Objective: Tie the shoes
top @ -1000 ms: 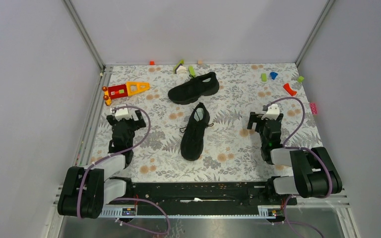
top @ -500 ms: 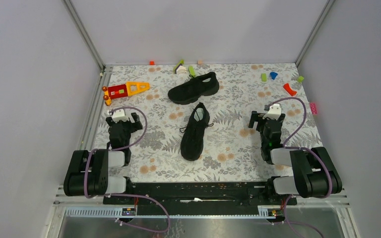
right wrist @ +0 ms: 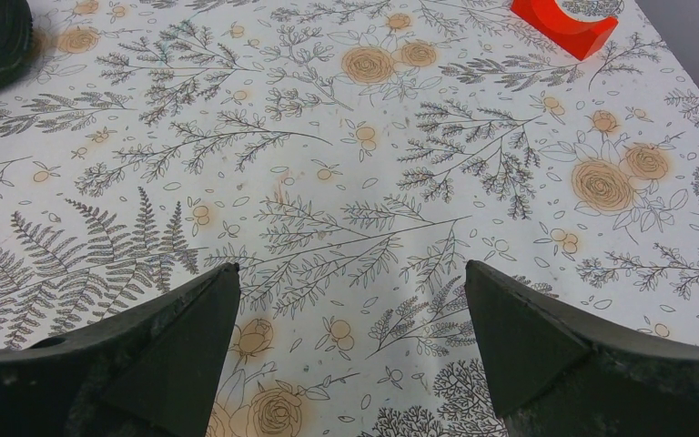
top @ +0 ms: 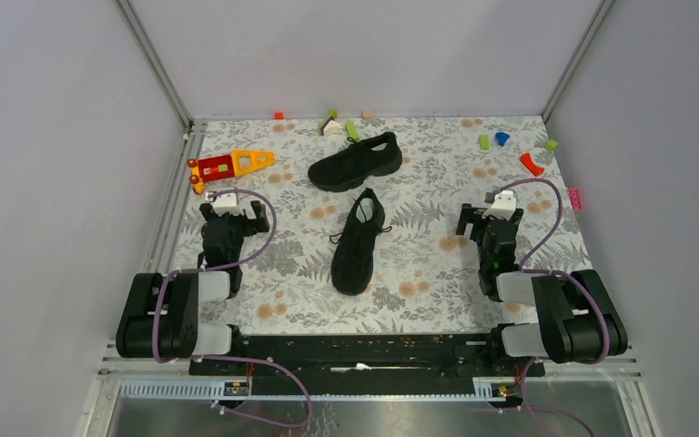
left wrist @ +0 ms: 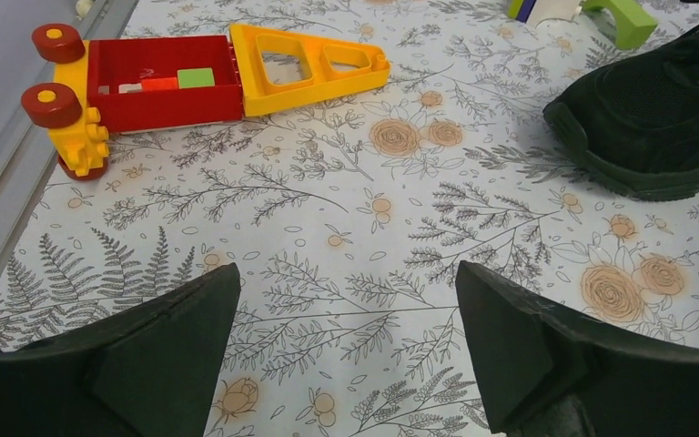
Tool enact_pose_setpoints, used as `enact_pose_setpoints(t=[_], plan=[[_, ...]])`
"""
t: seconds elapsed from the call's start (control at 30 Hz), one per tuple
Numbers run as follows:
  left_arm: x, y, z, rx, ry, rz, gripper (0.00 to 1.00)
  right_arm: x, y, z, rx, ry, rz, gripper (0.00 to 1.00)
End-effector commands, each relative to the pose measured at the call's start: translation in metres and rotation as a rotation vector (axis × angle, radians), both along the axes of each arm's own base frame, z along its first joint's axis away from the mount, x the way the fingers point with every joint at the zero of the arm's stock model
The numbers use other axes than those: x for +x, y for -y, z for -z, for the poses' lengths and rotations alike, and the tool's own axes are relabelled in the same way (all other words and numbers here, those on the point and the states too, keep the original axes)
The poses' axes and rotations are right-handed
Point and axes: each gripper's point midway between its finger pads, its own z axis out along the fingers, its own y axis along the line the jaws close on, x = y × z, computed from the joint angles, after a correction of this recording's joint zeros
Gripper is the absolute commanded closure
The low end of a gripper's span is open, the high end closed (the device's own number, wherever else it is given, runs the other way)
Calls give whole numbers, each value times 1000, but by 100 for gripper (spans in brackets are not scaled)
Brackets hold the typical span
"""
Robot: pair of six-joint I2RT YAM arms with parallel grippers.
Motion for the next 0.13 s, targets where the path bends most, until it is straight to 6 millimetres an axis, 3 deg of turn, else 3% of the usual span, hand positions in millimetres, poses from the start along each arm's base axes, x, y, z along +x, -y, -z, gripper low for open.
enact_pose_setpoints(t=[0.0,0.1], plan=[[10,3,-20,18,60,25,1,11,5,-20,5,71,32,0],[9,3,-19,21,60,21,1,11,5,-21,6,73,33,0]])
